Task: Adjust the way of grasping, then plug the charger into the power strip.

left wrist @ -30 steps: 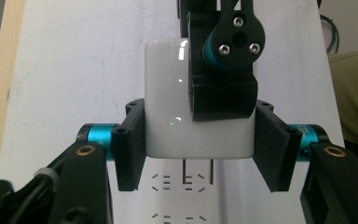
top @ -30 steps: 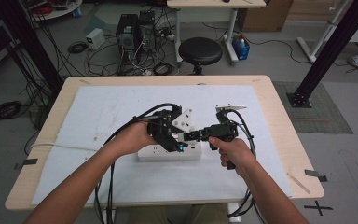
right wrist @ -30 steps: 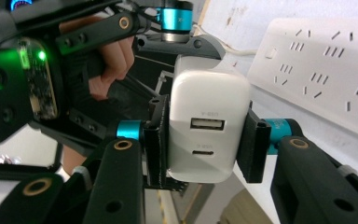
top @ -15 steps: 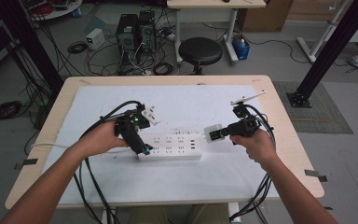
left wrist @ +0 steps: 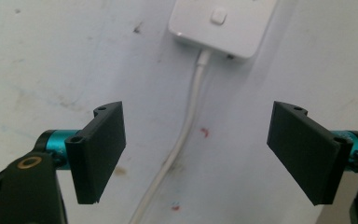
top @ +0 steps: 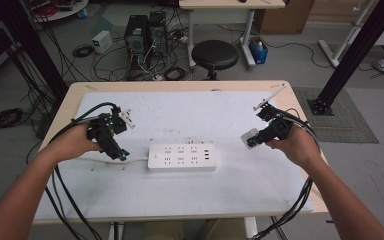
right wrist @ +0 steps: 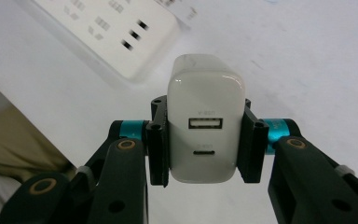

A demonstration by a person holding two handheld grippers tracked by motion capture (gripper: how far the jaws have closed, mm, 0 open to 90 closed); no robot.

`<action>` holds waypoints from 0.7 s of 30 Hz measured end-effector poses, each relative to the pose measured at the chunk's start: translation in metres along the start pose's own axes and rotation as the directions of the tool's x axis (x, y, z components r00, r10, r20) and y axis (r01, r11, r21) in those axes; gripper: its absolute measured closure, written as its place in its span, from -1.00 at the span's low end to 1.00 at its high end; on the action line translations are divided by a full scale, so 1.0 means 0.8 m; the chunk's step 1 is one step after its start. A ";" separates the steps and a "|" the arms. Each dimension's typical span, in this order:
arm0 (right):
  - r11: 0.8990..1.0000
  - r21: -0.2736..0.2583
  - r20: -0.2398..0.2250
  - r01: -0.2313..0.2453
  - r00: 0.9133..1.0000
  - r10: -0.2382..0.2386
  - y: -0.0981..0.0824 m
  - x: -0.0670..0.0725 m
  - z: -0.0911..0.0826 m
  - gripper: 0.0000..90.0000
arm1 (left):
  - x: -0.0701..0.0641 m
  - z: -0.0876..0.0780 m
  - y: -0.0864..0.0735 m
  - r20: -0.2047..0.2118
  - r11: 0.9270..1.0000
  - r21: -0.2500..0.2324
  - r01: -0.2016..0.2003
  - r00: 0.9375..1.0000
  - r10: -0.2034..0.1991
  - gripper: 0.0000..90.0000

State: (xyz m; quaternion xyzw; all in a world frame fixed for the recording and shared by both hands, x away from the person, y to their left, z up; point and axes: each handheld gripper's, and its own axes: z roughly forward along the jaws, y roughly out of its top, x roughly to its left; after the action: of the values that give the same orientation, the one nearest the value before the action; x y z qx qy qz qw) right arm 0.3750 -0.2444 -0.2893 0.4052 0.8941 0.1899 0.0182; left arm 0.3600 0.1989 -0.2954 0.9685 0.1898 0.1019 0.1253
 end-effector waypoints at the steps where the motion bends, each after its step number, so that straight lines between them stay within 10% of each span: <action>1: 1.000 0.015 0.016 0.026 1.000 -0.026 0.000 -0.002 -0.002 0.37 | 0.002 -0.003 -0.004 -0.005 1.000 0.001 -0.001 1.000 0.001 -0.57; 7: 0.980 0.117 0.147 0.161 0.973 -0.178 -0.003 -0.009 -0.016 0.37 | 0.011 -0.013 -0.027 -0.004 0.999 0.014 -0.048 0.999 0.048 -0.57; 21: 0.974 0.105 0.147 0.200 0.966 -0.214 -0.004 -0.012 -0.023 0.37 | 0.025 -0.010 -0.030 -0.022 0.999 -0.018 0.027 0.999 -0.028 -0.57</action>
State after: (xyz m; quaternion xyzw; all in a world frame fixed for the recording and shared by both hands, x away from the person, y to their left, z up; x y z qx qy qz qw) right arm 0.3758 -0.2594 -0.2748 0.3234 0.9350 0.1142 0.0902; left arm 0.3677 0.2299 -0.2917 0.9635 0.2036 0.1124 0.1330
